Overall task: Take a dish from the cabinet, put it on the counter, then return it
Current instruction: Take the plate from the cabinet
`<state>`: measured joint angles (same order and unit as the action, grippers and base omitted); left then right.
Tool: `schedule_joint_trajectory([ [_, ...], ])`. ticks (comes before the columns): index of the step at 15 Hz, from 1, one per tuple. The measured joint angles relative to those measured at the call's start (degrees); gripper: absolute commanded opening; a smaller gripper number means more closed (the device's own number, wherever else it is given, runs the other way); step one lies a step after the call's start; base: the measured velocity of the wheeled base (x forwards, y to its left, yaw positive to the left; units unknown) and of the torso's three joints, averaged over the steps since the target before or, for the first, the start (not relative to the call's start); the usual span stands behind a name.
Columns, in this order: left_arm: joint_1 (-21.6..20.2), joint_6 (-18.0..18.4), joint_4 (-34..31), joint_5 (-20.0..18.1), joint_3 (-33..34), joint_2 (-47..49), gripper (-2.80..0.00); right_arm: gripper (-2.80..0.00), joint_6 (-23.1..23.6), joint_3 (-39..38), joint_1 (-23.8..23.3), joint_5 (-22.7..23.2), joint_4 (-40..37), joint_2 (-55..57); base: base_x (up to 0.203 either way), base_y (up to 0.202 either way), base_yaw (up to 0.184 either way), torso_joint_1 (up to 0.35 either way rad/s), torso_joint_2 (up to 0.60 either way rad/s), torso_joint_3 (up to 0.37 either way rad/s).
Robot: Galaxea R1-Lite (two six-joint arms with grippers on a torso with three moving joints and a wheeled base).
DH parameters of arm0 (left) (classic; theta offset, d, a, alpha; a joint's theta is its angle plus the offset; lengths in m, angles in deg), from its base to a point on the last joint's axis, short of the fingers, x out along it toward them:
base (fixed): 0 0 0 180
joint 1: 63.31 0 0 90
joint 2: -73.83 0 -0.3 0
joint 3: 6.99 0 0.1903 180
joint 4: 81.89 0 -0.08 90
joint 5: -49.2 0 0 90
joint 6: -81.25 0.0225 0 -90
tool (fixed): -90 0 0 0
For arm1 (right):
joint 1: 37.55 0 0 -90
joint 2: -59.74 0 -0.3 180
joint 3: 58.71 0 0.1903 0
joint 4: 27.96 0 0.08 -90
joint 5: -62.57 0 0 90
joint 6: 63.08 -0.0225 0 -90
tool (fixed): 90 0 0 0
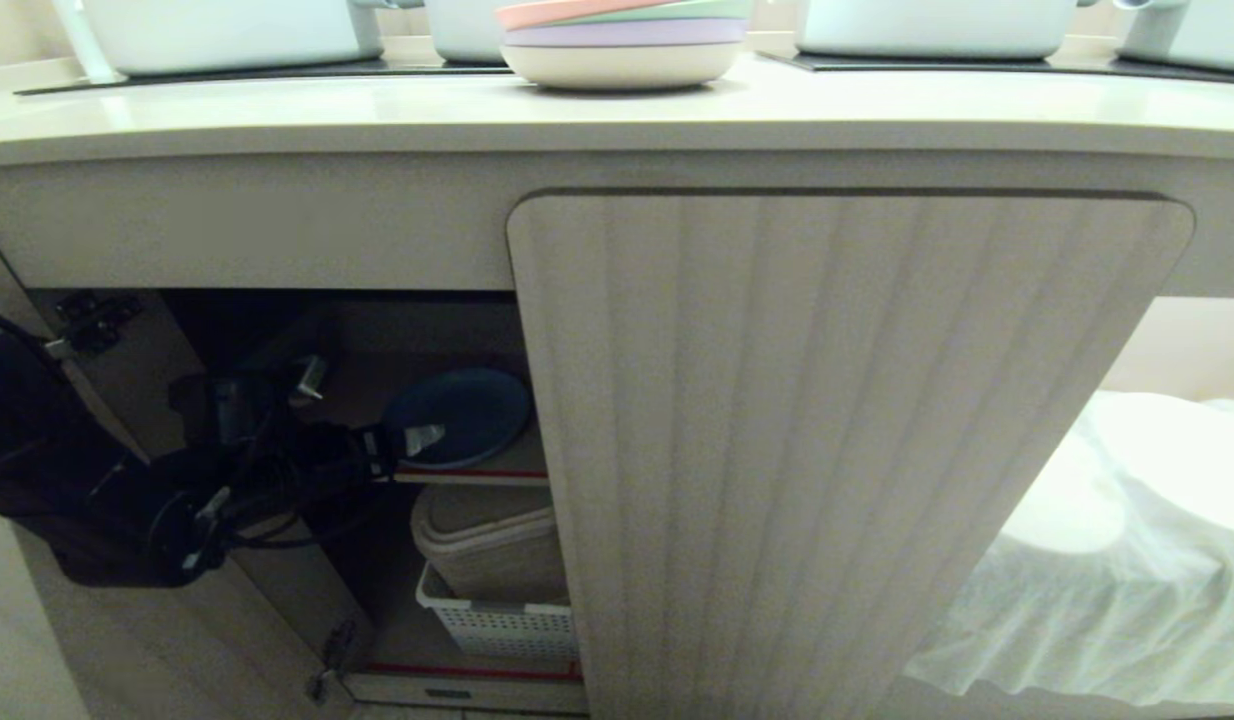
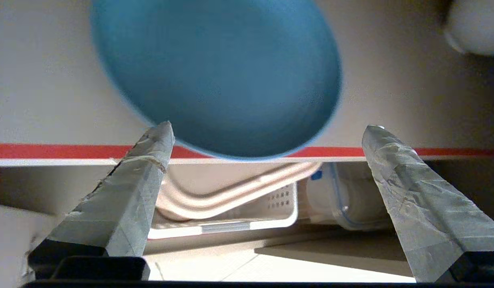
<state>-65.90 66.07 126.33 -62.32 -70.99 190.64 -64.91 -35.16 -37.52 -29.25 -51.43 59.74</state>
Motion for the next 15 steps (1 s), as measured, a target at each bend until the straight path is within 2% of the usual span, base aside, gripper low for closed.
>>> schedule_joint_trajectory([
  [15, -3.6, -0.8, -3.4, 0.0, -3.7, 2.5, 0.00, -2.80, 0.0, 0.0, 0.0, 0.0, 0.0, 0.0, 0.000, 0.000, 0.000, 0.000, 0.00, 0.000],
])
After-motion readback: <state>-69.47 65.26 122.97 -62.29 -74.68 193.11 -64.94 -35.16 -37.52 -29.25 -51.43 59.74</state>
